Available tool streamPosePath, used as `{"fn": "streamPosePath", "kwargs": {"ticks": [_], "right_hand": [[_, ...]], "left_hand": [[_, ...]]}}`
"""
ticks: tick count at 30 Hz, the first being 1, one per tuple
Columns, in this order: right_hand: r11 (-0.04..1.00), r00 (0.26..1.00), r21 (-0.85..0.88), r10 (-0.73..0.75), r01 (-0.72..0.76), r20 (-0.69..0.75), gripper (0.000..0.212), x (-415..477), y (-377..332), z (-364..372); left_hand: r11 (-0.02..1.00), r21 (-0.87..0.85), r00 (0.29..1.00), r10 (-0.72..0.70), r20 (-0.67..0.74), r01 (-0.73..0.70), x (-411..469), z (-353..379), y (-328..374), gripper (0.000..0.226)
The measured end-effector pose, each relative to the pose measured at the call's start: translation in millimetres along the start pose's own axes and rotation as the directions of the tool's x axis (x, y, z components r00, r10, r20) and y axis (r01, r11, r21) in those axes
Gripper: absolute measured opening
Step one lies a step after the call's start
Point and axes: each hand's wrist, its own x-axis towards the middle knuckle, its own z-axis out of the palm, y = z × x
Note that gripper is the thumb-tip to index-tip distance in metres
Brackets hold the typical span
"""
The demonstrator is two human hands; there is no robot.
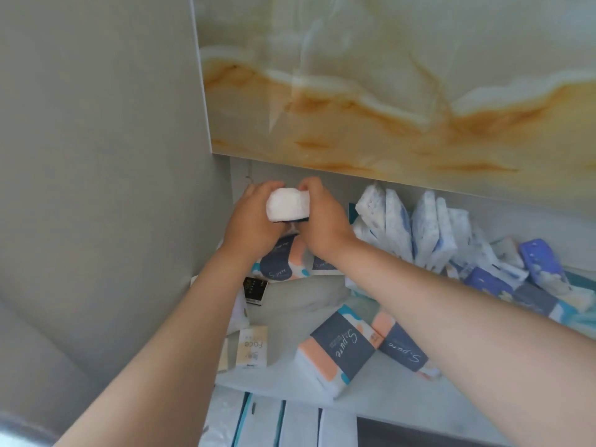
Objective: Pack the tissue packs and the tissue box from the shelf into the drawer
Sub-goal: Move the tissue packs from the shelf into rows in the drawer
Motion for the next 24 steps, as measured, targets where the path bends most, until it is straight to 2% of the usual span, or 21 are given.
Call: {"fn": "streamPosePath", "kwargs": {"ticks": [3, 6, 9, 13, 16, 18, 21, 24], "right_hand": [[0.995, 1.000, 0.096, -0.008, 0.008, 0.001, 0.071, -23, -11, -14], [0.969, 0.998, 0.241, 0.061, -0.054, -0.021, 0.083, -54, -30, -24], [0.953, 0.997, 0.291, 0.081, -0.083, 0.018, 0.093, -95, -49, -31], [0.921, 0.988, 0.358, 0.126, -0.151, 0.093, 0.094, -156, -74, -35], [0.953, 0.987, 0.271, 0.106, -0.136, 0.123, 0.098, -194, -84, -28], [0.960, 0.976, 0.224, 0.132, -0.169, 0.173, 0.097, -215, -88, -27], [0.955, 0.929, 0.172, 0.177, -0.241, 0.324, 0.099, -246, -88, -21], [0.951, 0.861, 0.113, 0.207, -0.289, 0.465, 0.101, -279, -82, -1]], "left_hand": [[0.999, 0.045, 0.998, 0.022, -0.064, -0.019, -23, -21, 20, 0.066], [0.994, 0.108, 0.997, 0.029, -0.065, -0.021, -46, -47, 47, 0.062], [0.988, 0.139, 0.998, -0.062, -0.021, 0.065, -78, -65, 78, 0.060], [0.956, 0.209, 0.975, -0.217, 0.040, 0.204, -139, -81, 97, 0.056], [0.927, 0.288, 0.950, -0.286, 0.122, 0.242, -182, -93, 99, 0.054], [0.928, 0.248, 0.922, -0.331, 0.201, 0.279, -205, -101, 99, 0.044], [0.907, 0.214, 0.844, -0.417, 0.337, 0.363, -236, -108, 88, 0.033], [0.855, 0.306, 0.750, -0.516, 0.413, 0.419, -264, -107, 66, 0.038]]}}
